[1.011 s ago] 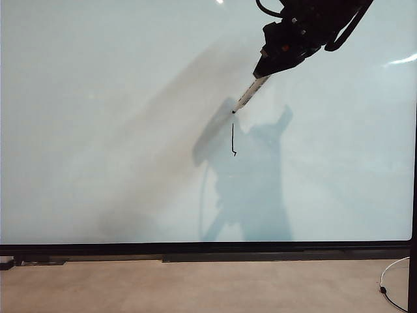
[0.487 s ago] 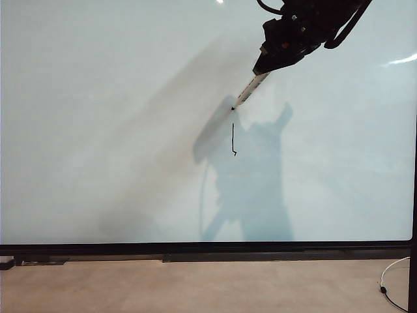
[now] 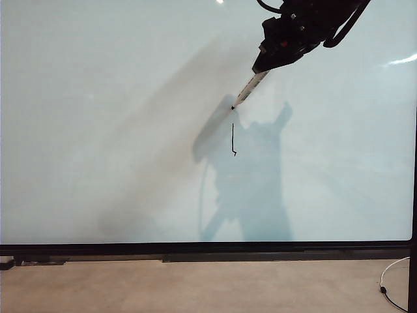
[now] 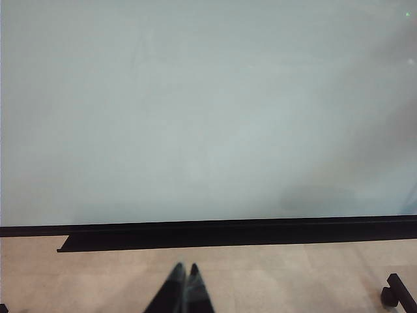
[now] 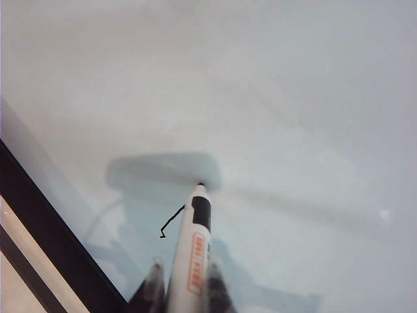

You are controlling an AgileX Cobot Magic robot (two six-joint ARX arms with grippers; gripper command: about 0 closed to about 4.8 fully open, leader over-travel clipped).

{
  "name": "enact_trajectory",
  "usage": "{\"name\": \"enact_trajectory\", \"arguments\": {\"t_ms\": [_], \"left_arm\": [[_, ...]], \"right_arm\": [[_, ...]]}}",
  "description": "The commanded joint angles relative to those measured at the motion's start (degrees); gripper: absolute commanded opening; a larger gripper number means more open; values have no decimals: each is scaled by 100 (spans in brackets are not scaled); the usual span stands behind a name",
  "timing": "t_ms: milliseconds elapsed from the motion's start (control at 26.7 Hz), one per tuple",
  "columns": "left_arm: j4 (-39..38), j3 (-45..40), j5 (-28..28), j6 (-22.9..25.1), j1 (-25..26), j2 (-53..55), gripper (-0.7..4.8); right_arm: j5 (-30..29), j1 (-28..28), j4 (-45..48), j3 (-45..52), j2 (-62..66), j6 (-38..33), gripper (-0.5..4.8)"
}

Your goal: Pick up the pen on the shelf to the right of the whiteboard and draw a rectangle.

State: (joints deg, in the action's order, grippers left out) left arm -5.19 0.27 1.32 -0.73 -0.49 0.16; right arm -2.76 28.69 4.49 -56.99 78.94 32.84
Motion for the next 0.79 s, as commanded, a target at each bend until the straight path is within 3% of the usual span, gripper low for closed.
{"name": "enact_trajectory", "arguments": {"t_ms": [37, 112, 412, 599, 711, 786], "left_arm": [[55, 11, 0, 7, 0, 2, -4], [55, 11, 0, 7, 0, 2, -4], [55, 11, 0, 7, 0, 2, -4], [52, 11, 0, 7, 0, 2, -4], [55, 11, 0, 7, 0, 2, -4], [55, 11, -2, 7, 0, 2, -4]], "right_arm": [[35, 4, 219, -35, -24, -280, -5], [-98, 2, 306, -22, -24, -717, -5], [-461, 72, 417, 592, -361, -1248, -5], [-468, 39, 1436, 1499, -852, -2199, -5], [-686, -31, 2721, 2024, -776, -3202, -5], [-673, -55, 3136, 2146, -662, -3467, -5]]}}
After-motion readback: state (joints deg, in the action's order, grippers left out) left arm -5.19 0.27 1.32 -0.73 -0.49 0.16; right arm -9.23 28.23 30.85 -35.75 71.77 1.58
